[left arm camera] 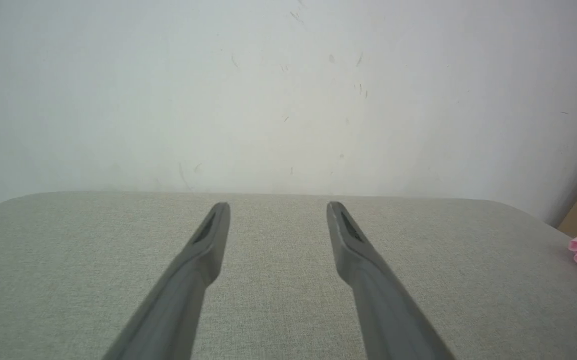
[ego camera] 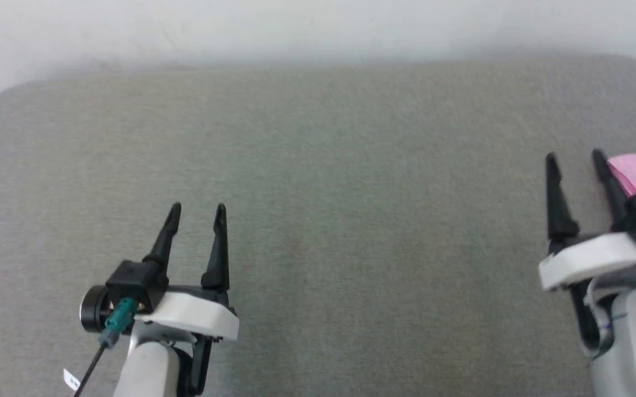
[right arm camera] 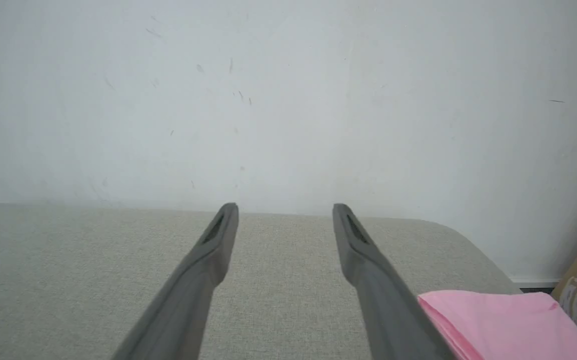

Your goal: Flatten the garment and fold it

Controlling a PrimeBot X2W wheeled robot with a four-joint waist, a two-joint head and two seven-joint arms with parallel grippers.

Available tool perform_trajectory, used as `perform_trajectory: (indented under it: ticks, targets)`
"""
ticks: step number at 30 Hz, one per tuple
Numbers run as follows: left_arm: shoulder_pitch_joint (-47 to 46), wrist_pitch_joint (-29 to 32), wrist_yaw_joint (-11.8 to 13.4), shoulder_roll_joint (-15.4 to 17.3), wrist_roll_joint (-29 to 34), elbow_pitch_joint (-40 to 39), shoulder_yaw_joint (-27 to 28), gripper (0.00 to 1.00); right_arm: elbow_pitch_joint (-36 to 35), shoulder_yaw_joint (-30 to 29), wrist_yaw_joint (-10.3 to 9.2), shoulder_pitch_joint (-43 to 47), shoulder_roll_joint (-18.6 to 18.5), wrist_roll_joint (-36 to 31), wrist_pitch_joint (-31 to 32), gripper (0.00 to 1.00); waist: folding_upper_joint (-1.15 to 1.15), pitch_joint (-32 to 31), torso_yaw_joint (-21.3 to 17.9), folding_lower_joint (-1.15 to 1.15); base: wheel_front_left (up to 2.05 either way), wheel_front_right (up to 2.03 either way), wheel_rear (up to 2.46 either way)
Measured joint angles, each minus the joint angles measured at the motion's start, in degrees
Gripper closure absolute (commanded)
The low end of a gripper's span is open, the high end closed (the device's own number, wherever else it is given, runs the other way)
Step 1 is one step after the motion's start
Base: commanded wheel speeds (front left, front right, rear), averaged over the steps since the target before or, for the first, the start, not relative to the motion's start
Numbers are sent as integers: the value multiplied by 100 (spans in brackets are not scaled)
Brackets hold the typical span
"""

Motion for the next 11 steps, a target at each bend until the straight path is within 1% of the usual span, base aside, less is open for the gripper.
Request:
perform_trajectory:
  ticks: [5, 11]
  targets:
    - [104, 0, 36, -5, -8, 86, -15, 0, -450, 201, 0, 537, 198, 63, -20, 0, 0, -234, 238, 1, 0, 0, 0]
    - [186, 0, 103, -12, 9, 136, -74, 0, -649, 265, 0, 1000, 328, 20, -69, 0, 0, -426, 436, 1, 0, 0, 0]
